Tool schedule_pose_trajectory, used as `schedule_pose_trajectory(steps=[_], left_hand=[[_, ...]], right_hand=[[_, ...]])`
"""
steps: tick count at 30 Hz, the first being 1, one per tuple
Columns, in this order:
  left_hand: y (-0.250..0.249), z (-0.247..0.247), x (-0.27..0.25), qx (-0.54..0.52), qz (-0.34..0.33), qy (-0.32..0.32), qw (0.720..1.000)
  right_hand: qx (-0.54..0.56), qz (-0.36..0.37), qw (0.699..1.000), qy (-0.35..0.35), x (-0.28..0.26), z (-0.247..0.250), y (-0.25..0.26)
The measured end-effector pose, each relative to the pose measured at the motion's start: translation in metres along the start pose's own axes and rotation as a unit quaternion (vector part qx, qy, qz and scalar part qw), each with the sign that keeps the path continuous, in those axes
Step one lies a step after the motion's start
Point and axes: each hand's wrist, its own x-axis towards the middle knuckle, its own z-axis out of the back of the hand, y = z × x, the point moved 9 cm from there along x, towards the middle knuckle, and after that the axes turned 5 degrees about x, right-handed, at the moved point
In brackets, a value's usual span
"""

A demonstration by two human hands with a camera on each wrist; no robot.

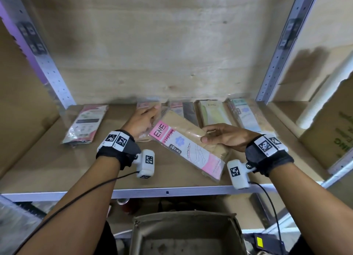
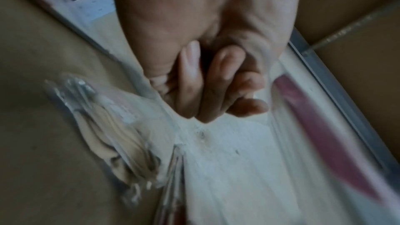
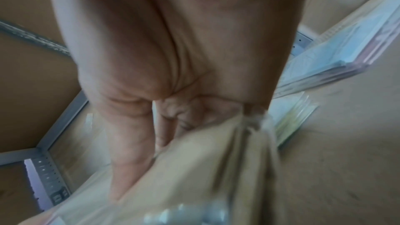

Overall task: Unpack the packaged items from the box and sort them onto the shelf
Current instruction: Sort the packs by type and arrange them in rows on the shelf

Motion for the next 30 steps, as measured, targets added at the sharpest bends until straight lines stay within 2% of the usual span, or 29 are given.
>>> schedule_pose_trajectory(steps=[2, 4, 7, 9, 11, 16, 20, 23, 26, 30], left_hand=[[0.001, -0.005, -0.005, -0.054, 0.030, 0.026, 0.998], [0.007, -0.003, -0.008, -0.088, 0.054, 0.016, 0.995], [0.025, 0.017, -0.002, -0.132, 0.089, -0.073, 0.985], [0.036, 0.024, 0.000, -0.167, 0.104, -0.107, 0.975], [0.038, 0.018, 0.002, -0.152, 0.105, -0.082, 0.979], [0.027, -0.024, -0.005, -0.036, 0.095, 0.046, 0.994], [0.011, -0.046, -0.014, 0.001, 0.041, 0.109, 0.993], [0.007, -0.044, -0.014, -0.006, 0.016, 0.106, 0.994], [0.009, -0.031, -0.012, -0.035, 0.027, 0.076, 0.996], [0.011, -0.004, -0.006, -0.036, 0.023, 0.003, 0.999]], right_hand=[[0.001, 0.005, 1.000, 0.010, 0.000, -0.002, 0.003], [0.008, 0.008, 1.000, 0.013, 0.002, -0.002, 0.005], [0.032, 0.025, 0.999, -0.021, 0.004, 0.000, 0.010], [0.072, 0.040, 0.996, -0.039, 0.005, 0.001, 0.015], [0.126, 0.052, 0.989, -0.056, 0.009, 0.002, 0.020], [0.222, 0.075, 0.964, -0.127, 0.019, 0.005, 0.030], [0.255, 0.066, 0.946, -0.192, 0.025, 0.006, 0.029], [0.242, 0.059, 0.944, -0.215, 0.030, 0.004, 0.030], [0.185, 0.045, 0.959, -0.211, 0.037, -0.002, 0.036], [0.074, 0.022, 0.981, -0.179, 0.054, -0.013, 0.051]])
